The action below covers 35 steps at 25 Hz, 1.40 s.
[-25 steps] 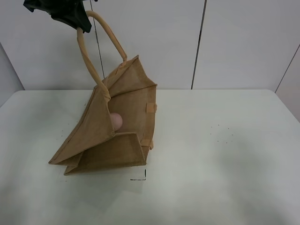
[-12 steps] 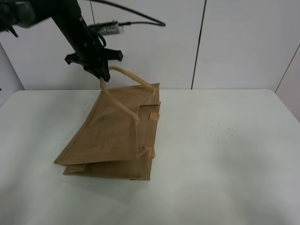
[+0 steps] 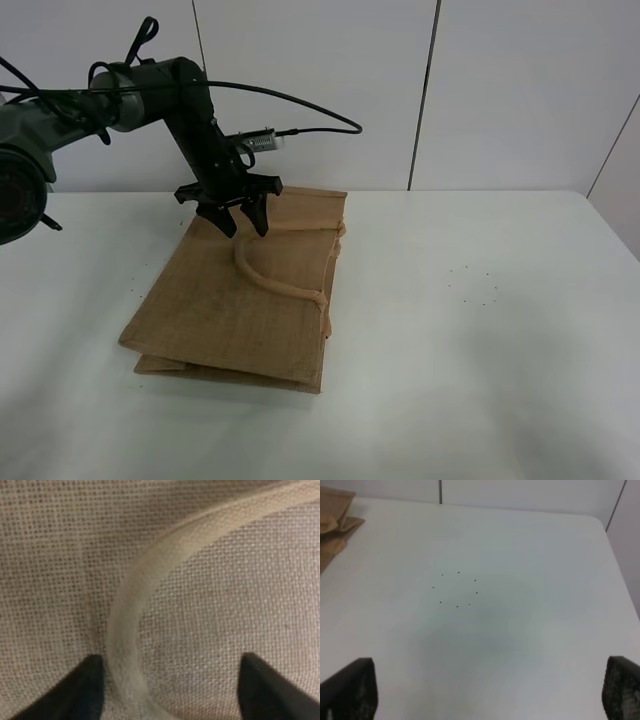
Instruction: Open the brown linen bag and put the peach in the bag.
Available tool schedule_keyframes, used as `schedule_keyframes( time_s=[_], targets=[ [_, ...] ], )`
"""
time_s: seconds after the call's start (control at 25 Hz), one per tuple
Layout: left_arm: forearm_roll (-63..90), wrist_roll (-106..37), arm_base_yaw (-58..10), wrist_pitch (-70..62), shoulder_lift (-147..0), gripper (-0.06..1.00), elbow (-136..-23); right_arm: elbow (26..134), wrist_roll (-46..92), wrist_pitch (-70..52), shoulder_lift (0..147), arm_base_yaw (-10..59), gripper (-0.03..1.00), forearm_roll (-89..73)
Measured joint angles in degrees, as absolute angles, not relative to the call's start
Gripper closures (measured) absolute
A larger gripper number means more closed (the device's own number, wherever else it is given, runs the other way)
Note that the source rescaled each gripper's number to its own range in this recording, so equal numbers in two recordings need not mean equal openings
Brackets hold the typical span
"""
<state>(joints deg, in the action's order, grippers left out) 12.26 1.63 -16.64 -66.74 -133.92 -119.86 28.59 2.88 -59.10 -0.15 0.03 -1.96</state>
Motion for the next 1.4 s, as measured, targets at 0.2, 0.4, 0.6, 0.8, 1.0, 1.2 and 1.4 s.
schedule_keyframes(
  time_s=[0.2,0.4,0.6,0.8,1.0,1.2,1.4],
  targets=[
    [4.6,0.7,-16.6,-66.7,-133.6,0.04,-119.9,28.6,2.9,-59.1,-0.2,0.0,-0.03,-2.0],
    [-2.9,3.1,-15.1,-66.7,-133.2,0.03,-119.9,28.6,2.9,-59.1,-0.2,0.0,-0.03,-2.0],
    [-3.1,3.2,-10.5,-66.7,-133.2,0.03,-119.9,28.6,2.9,-59.1,-0.2,0.0,-0.03,-2.0],
    [-3.1,3.2,-4.9,-66.7,-132.7,0.03,-119.8,28.6,2.9,-59.1,-0.2,0.0,-0.03,-2.0],
    [-1.7,2.7,-2.6,-66.7,-127.9,0.03,-114.1,28.6,2.9,-59.1,-0.2,0.0,-0.03,-2.0],
    [-0.9,2.0,-2.5,-66.7,-115.7,0.03,-102.4,28.6,2.9,-59.1,-0.2,0.0,-0.03,-2.0],
    [-0.9,1.9,-2.5,-66.7,-99.4,0.03,-87.2,28.6,2.9,-59.1,-0.2,0.0,-0.03,-2.0]
  ],
)
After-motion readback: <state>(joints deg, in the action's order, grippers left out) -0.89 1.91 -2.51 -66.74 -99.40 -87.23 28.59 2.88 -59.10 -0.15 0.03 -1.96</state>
